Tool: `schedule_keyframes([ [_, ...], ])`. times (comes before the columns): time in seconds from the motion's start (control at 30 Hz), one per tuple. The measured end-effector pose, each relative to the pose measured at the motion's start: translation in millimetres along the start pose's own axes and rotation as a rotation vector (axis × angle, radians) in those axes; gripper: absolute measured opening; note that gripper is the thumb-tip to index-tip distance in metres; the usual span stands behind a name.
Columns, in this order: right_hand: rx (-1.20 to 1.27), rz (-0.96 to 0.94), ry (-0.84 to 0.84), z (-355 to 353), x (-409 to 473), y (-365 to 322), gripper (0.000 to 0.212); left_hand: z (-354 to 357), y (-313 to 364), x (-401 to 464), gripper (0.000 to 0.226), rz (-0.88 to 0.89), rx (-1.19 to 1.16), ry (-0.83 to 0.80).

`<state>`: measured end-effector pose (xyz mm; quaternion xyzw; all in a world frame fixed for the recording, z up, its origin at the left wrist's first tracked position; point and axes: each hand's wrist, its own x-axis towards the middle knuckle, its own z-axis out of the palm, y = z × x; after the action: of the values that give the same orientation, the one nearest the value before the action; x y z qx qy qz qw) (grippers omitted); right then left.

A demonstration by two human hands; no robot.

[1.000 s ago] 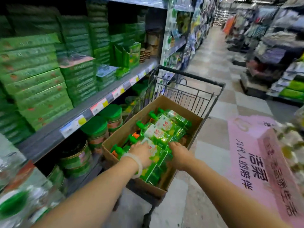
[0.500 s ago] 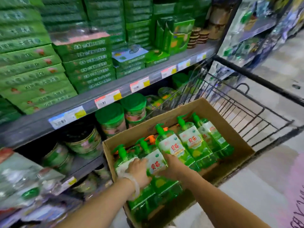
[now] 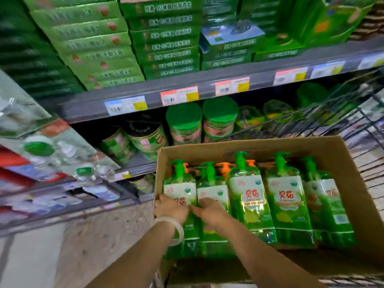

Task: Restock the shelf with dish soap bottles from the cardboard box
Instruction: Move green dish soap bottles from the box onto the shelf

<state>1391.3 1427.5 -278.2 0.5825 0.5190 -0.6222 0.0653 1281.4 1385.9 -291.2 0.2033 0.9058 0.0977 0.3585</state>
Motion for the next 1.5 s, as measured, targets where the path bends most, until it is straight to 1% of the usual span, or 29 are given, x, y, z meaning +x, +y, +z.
schedule_keyframes([
  [0.07, 0.214, 0.058, -0.072, 0.7, 4.5, -0.8, 0.047, 3.3, 5.0, 4.9, 0.083, -0.057, 0.003, -0.011],
  [0.1, 0.252, 0.076, -0.078, 1.2, 7.4, -0.1, 0.047, 5.7, 6.5, 6.4, 0.081, -0.075, -0.004, -0.019],
  [0.2, 0.224, 0.087, 0.004, 7.1, 14.9, 5.1, 0.046, 10.3, 4.6, 10.5, 0.071, -0.087, 0.018, -0.04],
  [0.27, 0.223, 0.092, 0.008, 9.0, 16.2, 7.3, 0.036, 11.9, 1.9, 9.8, 0.078, -0.088, 0.012, -0.075],
  [0.3, 0.226, 0.099, -0.008, 9.2, 15.5, 7.8, 0.031, 12.5, -0.7, 9.1, 0.083, -0.091, -0.032, -0.099],
  [0.33, 0.23, 0.101, -0.021, 8.3, 13.3, 6.9, 0.027, 13.1, -4.0, 9.4, 0.087, -0.096, -0.123, -0.127],
  [0.4, 0.23, 0.091, -0.037, 7.0, 12.2, 6.9, 0.031, 13.1, -10.5, 9.0, 0.087, -0.102, -0.387, -0.174],
  [0.43, 0.227, 0.087, -0.037, 6.6, 11.7, 6.3, 0.034, 12.2, -12.0, 7.9, 0.086, -0.1, -0.473, -0.18],
  [0.47, 0.232, 0.086, -0.034, 6.3, 9.8, 4.4, 0.038, 12.0, -13.0, 7.9, 0.084, -0.108, -0.503, -0.166],
  [0.53, 0.253, 0.085, -0.029, 4.6, 7.6, 3.8, 0.039, 12.0, -11.5, 7.8, 0.079, -0.141, -0.461, -0.13],
  [0.6, 0.248, 0.073, -0.024, 2.6, 5.7, 5.3, 0.032, 11.9, -10.2, 7.0, 0.075, -0.144, -0.312, -0.105],
  [0.67, 0.221, 0.035, -0.02, 1.1, 4.0, 8.9, 0.021, 9.8, -10.1, 3.2, 0.063, -0.081, -0.161, -0.101],
  [0.7, 0.201, 0.016, -0.016, 0.6, 3.7, 12.4, 0.021, 9.3, -12.0, 2.1, 0.058, -0.051, -0.121, -0.103],
  [0.77, 0.16, -0.029, 0.031, 0.7, 0.8, 17.3, 0.022, 10.1, -16.9, -2.4, 0.059, -0.002, -0.136, -0.114],
  [0.87, 0.102, -0.107, 0.121, 0.1, -1.6, 16.6, 0.027, 5.7, -16.6, -14.6, 0.068, 0.086, -0.257, -0.112],
  [1.0, 0.117, -0.197, 0.184, -3.8, -7.8, 8.1, 0.029, -12.8, -14.0, -24.6, 0.063, 0.17, -0.515, -0.213],
  [1.07, 0.132, -0.272, 0.222, -11.3, -15.1, 1.6, 0.03, -21.9, -12.9, -28.3, 0.066, 0.203, -0.609, -0.209],
  [1.13, 0.155, -0.335, 0.217, -21.5, -25.0, -6.8, 0.029, -29.7, -11.4, -28.6, 0.076, 0.223, -0.717, -0.205],
  [1.17, 0.164, -0.359, 0.204, -27.0, -30.8, -10.6, 0.028, -34.4, -9.4, -28.8, 0.081, 0.221, -0.774, -0.227],
  [1.27, 0.204, -0.446, 0.136, -39.7, -51.9, -20.3, 0.028, -52.7, -3.3, -37.0, 0.093, 0.251, -0.876, -0.344],
  [1.3, 0.239, -0.469, 0.103, -41.8, -59.8, -24.5, 0.031, -59.1, -2.7, -39.9, 0.093, 0.276, -0.902, -0.384],
  [1.33, 0.274, -0.48, 0.067, -43.3, -67.2, -29.0, 0.033, -66.4, -3.0, -44.1, 0.089, 0.299, -0.929, -0.418],
  [1.4, 0.271, -0.507, 0.019, -41.3, -82.1, -39.8, 0.04, -82.8, -9.5, -52.4, 0.07, 0.332, -0.97, -0.47],
  [1.5, 0.23, -0.559, 0.032, -15.9, -103.4, -57.9, 0.06, -113.5, -33.3, -61.4, 0.059, 0.397, -0.96, -0.467],
])
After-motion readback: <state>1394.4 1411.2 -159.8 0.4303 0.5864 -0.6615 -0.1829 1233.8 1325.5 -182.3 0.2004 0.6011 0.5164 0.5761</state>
